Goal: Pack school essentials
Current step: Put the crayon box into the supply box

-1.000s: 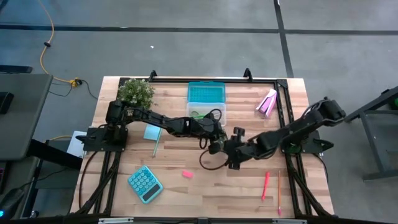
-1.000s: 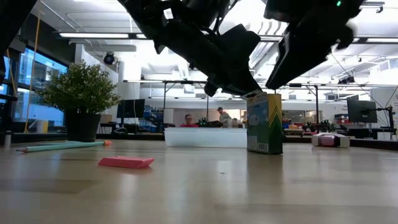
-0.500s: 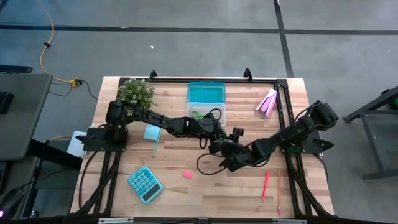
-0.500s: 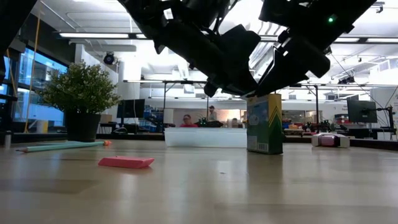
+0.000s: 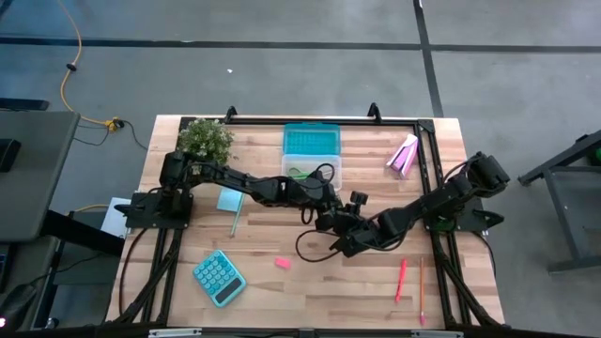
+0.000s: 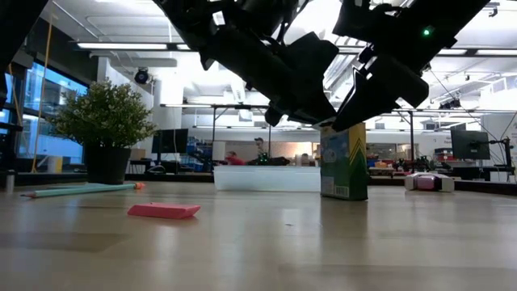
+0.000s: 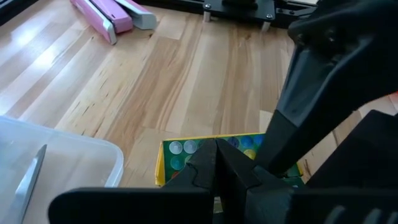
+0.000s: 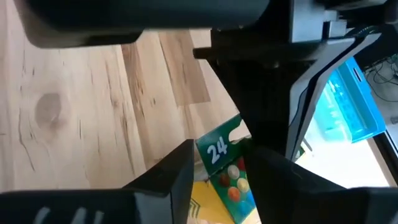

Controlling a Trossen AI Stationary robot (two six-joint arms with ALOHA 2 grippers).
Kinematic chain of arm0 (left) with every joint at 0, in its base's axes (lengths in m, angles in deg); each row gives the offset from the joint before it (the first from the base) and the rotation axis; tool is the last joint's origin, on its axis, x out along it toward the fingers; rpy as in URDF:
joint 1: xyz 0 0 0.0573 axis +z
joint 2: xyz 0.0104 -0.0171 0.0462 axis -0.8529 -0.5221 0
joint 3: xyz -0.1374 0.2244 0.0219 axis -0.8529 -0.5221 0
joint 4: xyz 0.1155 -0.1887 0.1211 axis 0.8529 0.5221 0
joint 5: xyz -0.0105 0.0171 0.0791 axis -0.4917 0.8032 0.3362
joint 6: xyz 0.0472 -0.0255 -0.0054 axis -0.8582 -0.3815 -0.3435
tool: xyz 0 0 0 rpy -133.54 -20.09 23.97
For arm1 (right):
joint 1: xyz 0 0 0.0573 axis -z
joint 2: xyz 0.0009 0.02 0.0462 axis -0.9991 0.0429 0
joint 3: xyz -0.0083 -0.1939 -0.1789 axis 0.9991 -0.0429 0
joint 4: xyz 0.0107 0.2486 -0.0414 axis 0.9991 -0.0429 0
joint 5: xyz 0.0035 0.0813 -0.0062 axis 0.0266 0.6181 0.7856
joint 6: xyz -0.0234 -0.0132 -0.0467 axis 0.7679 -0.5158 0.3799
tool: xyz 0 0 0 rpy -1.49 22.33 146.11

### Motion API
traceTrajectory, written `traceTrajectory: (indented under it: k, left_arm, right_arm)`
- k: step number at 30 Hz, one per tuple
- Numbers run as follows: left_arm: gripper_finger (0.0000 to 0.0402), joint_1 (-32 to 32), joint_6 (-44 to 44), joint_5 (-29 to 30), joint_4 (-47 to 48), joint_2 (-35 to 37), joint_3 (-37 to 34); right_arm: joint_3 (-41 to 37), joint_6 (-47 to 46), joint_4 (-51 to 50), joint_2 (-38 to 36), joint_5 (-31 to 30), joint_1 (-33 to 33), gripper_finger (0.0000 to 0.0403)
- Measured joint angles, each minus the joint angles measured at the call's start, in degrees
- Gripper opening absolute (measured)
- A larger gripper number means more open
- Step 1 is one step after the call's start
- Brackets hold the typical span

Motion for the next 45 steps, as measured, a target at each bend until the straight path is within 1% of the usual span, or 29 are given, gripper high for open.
traceTrajectory:
  k: [21,29,37,40,44,45]
  left_arm:
    - [0.0000,0.00,0.52,0.16,0.00,0.00,-0.02]
    - [0.0001,0.37,1.85,-0.11,-0.04,0.06,-0.02]
    - [0.0003,2.02,1.39,1.29,1.85,3.74,-0.15]
    - [0.0020,3.07,1.47,1.50,2.57,5.47,0.02]
    - [0.0059,4.32,1.01,3.34,6.15,7.75,0.00]
    - [0.0069,4.76,0.08,3.87,8.26,9.09,-0.03]
  right_arm:
    - [0.02,-2.66,-0.24,0.00,0.88,1.07,0.0006]
    - [0.02,-3.91,-0.25,0.00,0.97,1.07,0.0002]
    - [0.09,-3.80,-0.40,0.00,1.30,1.07,0.0000]
    - [0.04,-3.84,-0.72,0.07,1.47,1.07,0.0000]
    - [0.04,-4.60,-0.93,0.00,1.48,1.07,0.0000]
    - [0.04,-4.73,-1.01,-0.09,1.48,1.07,0.0000]
